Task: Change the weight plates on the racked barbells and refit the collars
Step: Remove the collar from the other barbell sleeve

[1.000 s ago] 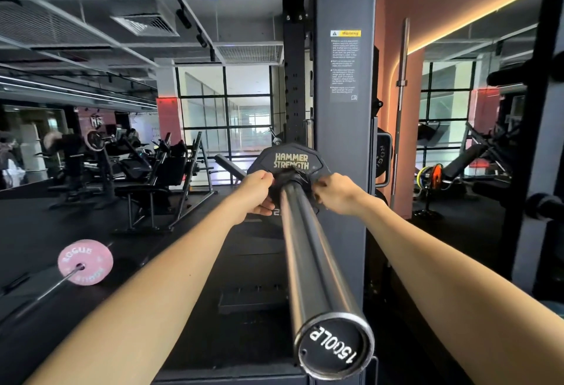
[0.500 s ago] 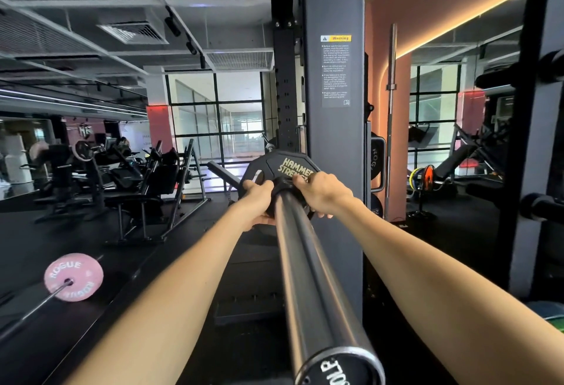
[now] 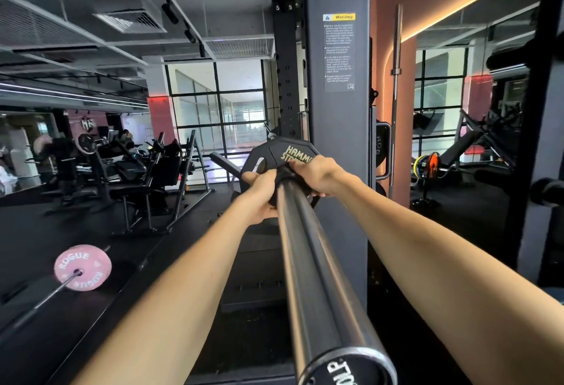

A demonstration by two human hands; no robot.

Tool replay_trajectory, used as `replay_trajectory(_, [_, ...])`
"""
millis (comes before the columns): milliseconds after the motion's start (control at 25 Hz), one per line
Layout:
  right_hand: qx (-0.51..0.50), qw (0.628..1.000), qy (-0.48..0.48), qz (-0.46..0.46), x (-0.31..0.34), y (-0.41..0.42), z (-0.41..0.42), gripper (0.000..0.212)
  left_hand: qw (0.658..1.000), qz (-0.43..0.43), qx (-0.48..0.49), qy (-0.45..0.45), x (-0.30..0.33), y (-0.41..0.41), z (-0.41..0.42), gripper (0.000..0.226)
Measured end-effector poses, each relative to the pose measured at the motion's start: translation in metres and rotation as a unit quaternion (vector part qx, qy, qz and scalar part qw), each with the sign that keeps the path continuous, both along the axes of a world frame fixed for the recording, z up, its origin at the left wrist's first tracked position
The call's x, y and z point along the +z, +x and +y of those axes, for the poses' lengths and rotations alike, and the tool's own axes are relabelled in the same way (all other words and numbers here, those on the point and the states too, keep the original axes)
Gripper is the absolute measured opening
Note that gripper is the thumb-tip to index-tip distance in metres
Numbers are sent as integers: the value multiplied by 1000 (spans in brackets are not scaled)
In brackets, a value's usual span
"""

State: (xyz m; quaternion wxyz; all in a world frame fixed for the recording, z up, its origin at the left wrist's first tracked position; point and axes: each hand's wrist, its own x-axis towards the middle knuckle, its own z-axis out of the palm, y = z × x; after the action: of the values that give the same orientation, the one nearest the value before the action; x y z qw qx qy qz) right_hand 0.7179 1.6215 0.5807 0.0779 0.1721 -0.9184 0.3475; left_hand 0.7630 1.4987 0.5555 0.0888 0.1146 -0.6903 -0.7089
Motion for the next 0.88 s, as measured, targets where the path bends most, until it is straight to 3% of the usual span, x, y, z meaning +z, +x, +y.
replay_trajectory(120, [24, 999, 23, 23, 5, 3, -1, 54, 999, 10, 6, 39, -5, 3, 1, 23])
replay_trajectory(280, [16, 999, -27, 42, 5, 4, -2, 43, 997, 21, 33, 60, -8, 3, 3, 21])
replay_trajectory(360, [17, 995, -96, 5, -8, -2, 4, 39, 994, 79, 36, 71, -14, -1, 5, 27])
replay_trajectory(440, [4, 980, -192, -42, -20, 0, 13, 35, 991, 86, 52, 83, -13, 20, 16, 24])
replay_trajectory(480, [0, 979, -199, -37, -19, -1, 15, 37, 989, 92, 45, 105, -24, -8, 2, 22])
replay_trajectory(640, [28, 990, -130, -50, -8, 5, 14, 50, 985, 21, 32, 169, -40, -46, -18, 103])
replay_trajectory(680, [33, 990, -122, -63, -8, 6, 16, 50, 989, 9, 13, 150, -39, -41, -15, 103])
replay_trajectory(800, [41, 989, -107, -98, -14, 9, 21, 48, 996, 48, -12, 73, -15, 1, -1, 46])
replay_trajectory(880, [44, 987, -117, -104, -13, 13, 22, 46, 998, 55, -7, 32, -14, 6, 0, 35])
